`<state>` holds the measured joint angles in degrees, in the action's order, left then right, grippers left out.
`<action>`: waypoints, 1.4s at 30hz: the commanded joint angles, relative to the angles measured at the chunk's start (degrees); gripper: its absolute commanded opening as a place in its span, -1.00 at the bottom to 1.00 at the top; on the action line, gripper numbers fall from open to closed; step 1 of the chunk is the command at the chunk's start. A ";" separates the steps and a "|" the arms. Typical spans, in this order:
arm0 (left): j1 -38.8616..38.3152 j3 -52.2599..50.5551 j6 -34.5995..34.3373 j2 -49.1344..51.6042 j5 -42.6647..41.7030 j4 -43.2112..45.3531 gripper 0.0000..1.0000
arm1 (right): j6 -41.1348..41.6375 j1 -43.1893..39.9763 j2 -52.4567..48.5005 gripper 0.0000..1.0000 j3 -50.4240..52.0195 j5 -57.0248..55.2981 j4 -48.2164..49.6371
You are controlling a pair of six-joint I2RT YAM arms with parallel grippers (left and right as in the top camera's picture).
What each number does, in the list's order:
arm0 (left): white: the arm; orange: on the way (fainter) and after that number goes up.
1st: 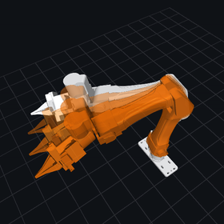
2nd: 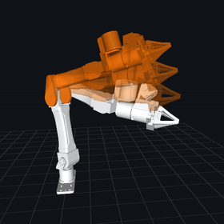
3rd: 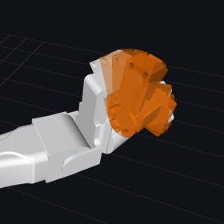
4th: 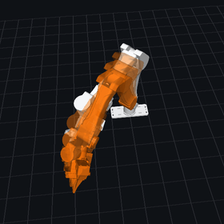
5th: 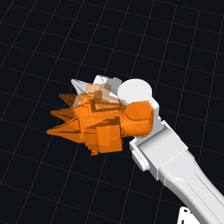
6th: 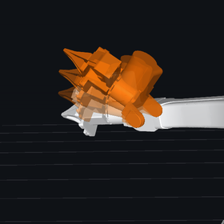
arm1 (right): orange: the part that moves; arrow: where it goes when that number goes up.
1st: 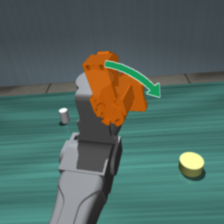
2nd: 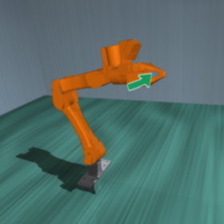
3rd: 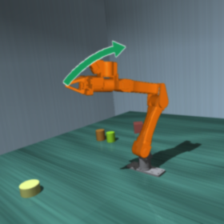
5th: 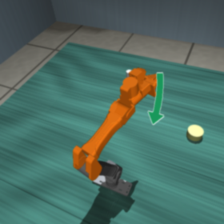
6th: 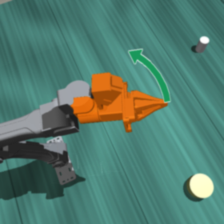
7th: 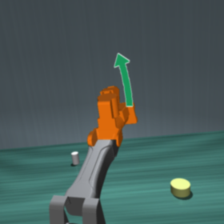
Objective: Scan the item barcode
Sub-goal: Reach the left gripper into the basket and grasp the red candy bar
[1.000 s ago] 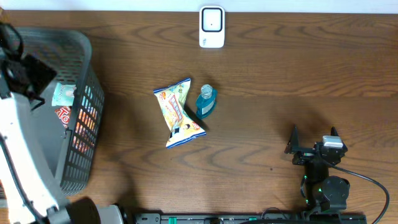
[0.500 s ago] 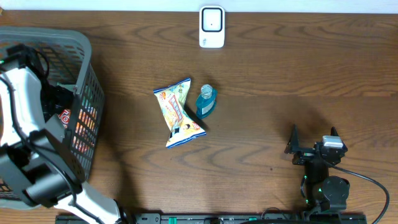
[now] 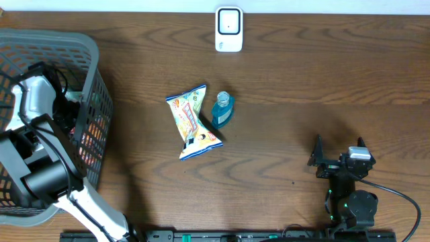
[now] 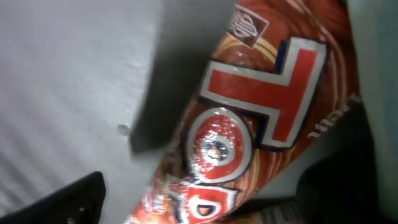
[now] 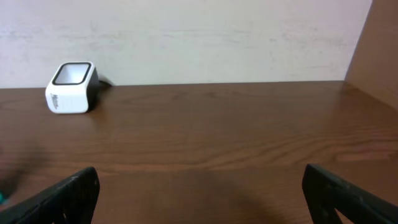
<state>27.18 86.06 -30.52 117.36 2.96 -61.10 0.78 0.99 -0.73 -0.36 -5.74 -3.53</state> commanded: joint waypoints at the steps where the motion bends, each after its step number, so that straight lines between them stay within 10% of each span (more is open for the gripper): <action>1: -0.24 -4.09 0.04 5.16 -0.79 -0.44 0.20 | -0.66 0.44 0.13 0.98 0.04 0.28 -0.17; 4: -0.24 -6.38 0.02 5.46 -0.59 -0.44 -0.84 | -0.66 0.44 0.13 0.99 0.04 0.28 -0.20; 23: 3.39 -1.36 -0.24 -19.04 11.02 -2.38 -0.85 | -0.66 0.44 0.13 0.98 0.04 0.28 -0.20; 42: -8.15 -1.38 -5.57 -51.87 -20.15 17.75 -0.85 | -0.63 0.44 0.13 0.99 0.04 0.28 -0.20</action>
<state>23.22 84.05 -34.59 66.65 -11.09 -44.49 0.78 0.99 -0.73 -0.36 -5.74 -3.53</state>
